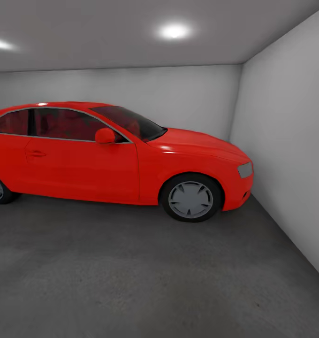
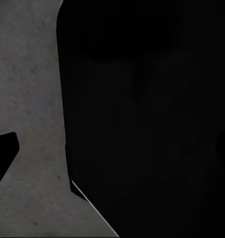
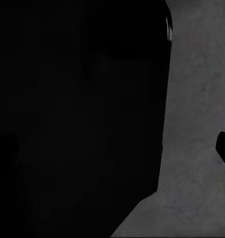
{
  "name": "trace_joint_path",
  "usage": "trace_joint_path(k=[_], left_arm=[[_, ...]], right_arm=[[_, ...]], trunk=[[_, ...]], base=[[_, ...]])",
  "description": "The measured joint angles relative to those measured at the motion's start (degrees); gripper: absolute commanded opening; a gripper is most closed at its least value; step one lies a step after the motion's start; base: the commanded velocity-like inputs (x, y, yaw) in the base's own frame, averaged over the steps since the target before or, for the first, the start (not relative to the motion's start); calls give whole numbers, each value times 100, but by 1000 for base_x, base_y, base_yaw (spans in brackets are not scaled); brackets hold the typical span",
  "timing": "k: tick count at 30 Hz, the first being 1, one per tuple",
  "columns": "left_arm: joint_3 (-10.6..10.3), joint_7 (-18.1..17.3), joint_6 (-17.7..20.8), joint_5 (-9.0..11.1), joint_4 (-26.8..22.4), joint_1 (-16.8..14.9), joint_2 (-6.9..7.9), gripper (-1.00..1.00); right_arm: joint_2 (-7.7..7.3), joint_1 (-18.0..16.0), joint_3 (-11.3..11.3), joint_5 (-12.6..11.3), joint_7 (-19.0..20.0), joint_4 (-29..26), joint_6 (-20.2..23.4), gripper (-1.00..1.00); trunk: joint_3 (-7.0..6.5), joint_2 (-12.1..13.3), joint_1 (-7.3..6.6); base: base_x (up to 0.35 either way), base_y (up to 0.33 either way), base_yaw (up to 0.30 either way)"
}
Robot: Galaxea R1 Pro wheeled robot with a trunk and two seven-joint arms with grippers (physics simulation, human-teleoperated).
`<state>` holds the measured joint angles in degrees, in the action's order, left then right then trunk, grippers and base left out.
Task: Move the two storage containers from the living room to the garage. In the garage, place one container on the floor and stack the other container on top of it (either order is fine).
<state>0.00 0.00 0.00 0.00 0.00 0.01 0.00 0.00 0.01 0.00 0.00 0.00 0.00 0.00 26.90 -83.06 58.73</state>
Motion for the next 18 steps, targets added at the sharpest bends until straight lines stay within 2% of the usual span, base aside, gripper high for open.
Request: trace_joint_path(k=[5, 10, 18], left_arm=[[17, -8, -29, 9, -154, 6, 6, 100], [17, -8, -32, 10, -127, 7, 16, 100], [16, -8, -32, 9, -126, 7, 17, 100]], right_arm=[[-23, -9, 13, 16, -31, 2, -145, 100], [-24, -8, 32, 39, -4, 0, -58, 100], [-24, -8, 34, 37, -8, 0, -66, 100]], trunk=[[-2, 0, 0], [-1, 0, 0], [-1, 0, 0]], base=[[0, 0, 0], [0, 0, 14], [0, 0, 238]])
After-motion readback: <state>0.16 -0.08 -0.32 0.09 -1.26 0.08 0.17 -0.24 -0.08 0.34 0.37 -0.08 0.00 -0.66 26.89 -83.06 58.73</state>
